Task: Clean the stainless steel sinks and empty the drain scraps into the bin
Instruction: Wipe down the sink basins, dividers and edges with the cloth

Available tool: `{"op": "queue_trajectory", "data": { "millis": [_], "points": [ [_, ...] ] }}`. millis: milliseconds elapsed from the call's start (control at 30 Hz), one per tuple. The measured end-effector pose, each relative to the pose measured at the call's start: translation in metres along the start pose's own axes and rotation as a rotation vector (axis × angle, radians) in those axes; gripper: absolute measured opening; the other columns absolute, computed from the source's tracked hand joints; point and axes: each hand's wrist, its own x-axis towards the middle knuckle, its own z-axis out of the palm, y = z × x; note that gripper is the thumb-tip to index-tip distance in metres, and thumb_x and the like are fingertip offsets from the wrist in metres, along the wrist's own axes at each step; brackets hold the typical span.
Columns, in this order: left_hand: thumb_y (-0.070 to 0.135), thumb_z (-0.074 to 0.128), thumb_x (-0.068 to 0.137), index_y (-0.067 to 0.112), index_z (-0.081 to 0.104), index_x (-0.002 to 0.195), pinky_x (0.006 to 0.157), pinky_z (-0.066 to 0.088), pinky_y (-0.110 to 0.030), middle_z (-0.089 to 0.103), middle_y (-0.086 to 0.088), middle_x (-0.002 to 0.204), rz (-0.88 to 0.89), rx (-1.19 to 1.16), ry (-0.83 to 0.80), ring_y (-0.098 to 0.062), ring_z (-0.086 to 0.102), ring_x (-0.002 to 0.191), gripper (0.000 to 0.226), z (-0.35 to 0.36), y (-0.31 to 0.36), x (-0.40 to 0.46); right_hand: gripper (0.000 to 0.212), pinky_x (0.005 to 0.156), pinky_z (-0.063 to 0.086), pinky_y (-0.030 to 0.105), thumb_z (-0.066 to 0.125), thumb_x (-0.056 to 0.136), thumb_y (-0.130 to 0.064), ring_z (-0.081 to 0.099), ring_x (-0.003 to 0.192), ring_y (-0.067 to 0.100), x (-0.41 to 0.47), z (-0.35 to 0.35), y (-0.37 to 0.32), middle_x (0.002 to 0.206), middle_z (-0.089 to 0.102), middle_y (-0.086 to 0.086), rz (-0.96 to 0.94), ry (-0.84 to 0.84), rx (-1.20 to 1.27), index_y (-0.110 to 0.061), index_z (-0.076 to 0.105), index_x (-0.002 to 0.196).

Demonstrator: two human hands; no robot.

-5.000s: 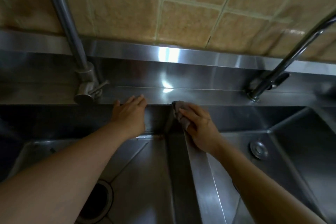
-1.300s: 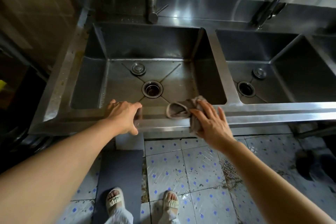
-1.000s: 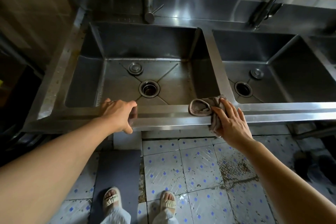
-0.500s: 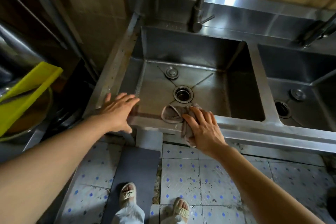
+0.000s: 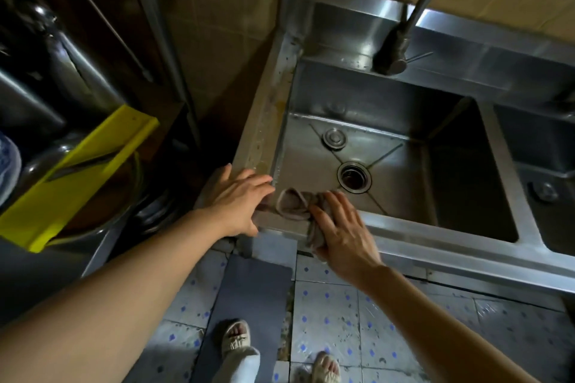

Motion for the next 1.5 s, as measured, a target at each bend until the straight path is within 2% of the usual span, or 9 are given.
{"op": "queue_trajectory", "data": {
  "millis": [133, 333, 467, 567, 667, 1000, 1067, 1167, 1500],
  "points": [
    [0.051, 0.081, 0.063, 0.025, 0.012, 0.151, 0.115, 0.01, -0.048, 0.013, 0.007, 0.157, -0.044, -0.098, 0.103, -0.018, 0.007, 0.144, 0.115, 0.001, -0.023, -0.01, 0.067, 0.106, 0.036, 0.052, 0.064, 0.075, -0.04, 0.042, 0.129, 0.046, 0.042, 0.01, -0.061, 0.136, 0.048, 0.023, 0.002, 0.05, 0.042, -0.011, 0.046, 0.133],
    [0.055, 0.08, 0.061, 0.02, 0.013, 0.151, 0.111, 0.026, -0.041, 0.025, 0.003, 0.154, -0.174, -0.14, 0.086, -0.021, 0.021, 0.138, 0.118, 0.004, -0.054, -0.026, 0.067, 0.099, 0.042, 0.054, 0.072, 0.074, -0.039, 0.044, 0.126, 0.048, 0.068, 0.023, -0.098, 0.138, 0.047, 0.024, 0.054, -0.001, 0.06, -0.012, 0.051, 0.132],
    [0.039, 0.082, 0.067, 0.023, 0.014, 0.151, 0.109, 0.03, -0.036, 0.029, 0.0, 0.153, -0.197, -0.3, 0.07, -0.021, 0.025, 0.139, 0.11, 0.003, -0.052, -0.031, 0.071, 0.105, 0.036, 0.05, 0.055, 0.078, -0.047, 0.035, 0.136, 0.042, 0.058, 0.009, -0.073, 0.148, 0.038, 0.019, -0.048, -0.085, 0.07, -0.015, 0.043, 0.141],
    [0.036, 0.083, 0.067, 0.025, 0.012, 0.152, 0.109, 0.032, -0.037, 0.032, -0.001, 0.152, -0.24, -0.328, 0.072, -0.023, 0.029, 0.137, 0.112, 0.006, -0.051, -0.036, 0.085, 0.113, 0.022, 0.046, 0.073, 0.074, -0.043, 0.023, 0.142, 0.038, 0.038, -0.002, -0.044, 0.153, 0.029, 0.016, -0.042, -0.139, 0.024, -0.015, 0.036, 0.145],
    [0.035, 0.084, 0.066, 0.029, 0.01, 0.151, 0.107, 0.036, -0.041, 0.033, -0.002, 0.151, -0.342, -0.405, 0.079, -0.025, 0.032, 0.136, 0.113, 0.011, -0.054, -0.041, 0.094, 0.103, 0.027, 0.046, 0.089, 0.055, -0.036, 0.039, 0.133, 0.044, 0.017, -0.007, -0.027, 0.143, 0.043, 0.021, 0.018, -0.106, -0.019, -0.009, 0.048, 0.135],
    [0.022, 0.076, 0.073, 0.028, 0.025, 0.147, 0.106, 0.039, -0.037, 0.039, 0.002, 0.147, -0.436, -0.536, 0.17, -0.021, 0.04, 0.131, 0.09, 0.004, -0.073, -0.061, 0.07, 0.104, 0.033, 0.054, 0.073, 0.072, -0.041, 0.036, 0.133, 0.047, 0.06, 0.009, -0.108, 0.144, 0.043, 0.019, 0.107, -0.091, 0.142, -0.011, 0.053, 0.132],
    [0.021, 0.076, 0.074, 0.028, 0.027, 0.146, 0.105, 0.039, -0.036, 0.04, 0.005, 0.146, -0.433, -0.543, 0.165, -0.019, 0.039, 0.131, 0.087, 0.002, -0.077, -0.058, 0.071, 0.113, 0.026, 0.053, 0.058, 0.084, -0.045, 0.021, 0.141, 0.046, 0.07, 0.004, -0.129, 0.154, 0.025, 0.02, 0.192, -0.1, 0.139, -0.011, 0.039, 0.144],
    [0.02, 0.075, 0.076, 0.028, 0.031, 0.145, 0.105, 0.038, -0.035, 0.041, 0.009, 0.145, -0.4, -0.553, 0.159, -0.017, 0.038, 0.132, 0.082, -0.005, -0.087, -0.048, 0.081, 0.118, -0.003, 0.043, 0.039, 0.093, -0.057, -0.016, 0.145, 0.034, 0.089, 0.0, -0.139, 0.159, -0.015, 0.012, 0.311, -0.221, 0.266, -0.02, 0.0, 0.153],
    [0.017, 0.072, 0.081, 0.025, 0.029, 0.146, 0.104, 0.037, -0.028, 0.039, 0.009, 0.146, -0.271, -0.599, 0.115, -0.016, 0.035, 0.134, 0.079, -0.025, -0.126, 0.004, 0.086, 0.117, -0.005, 0.04, 0.038, 0.092, -0.061, -0.023, 0.143, 0.03, 0.152, 0.002, -0.124, 0.156, -0.026, 0.009, 0.496, -0.198, 0.347, -0.023, -0.011, 0.151]
  ]
}}
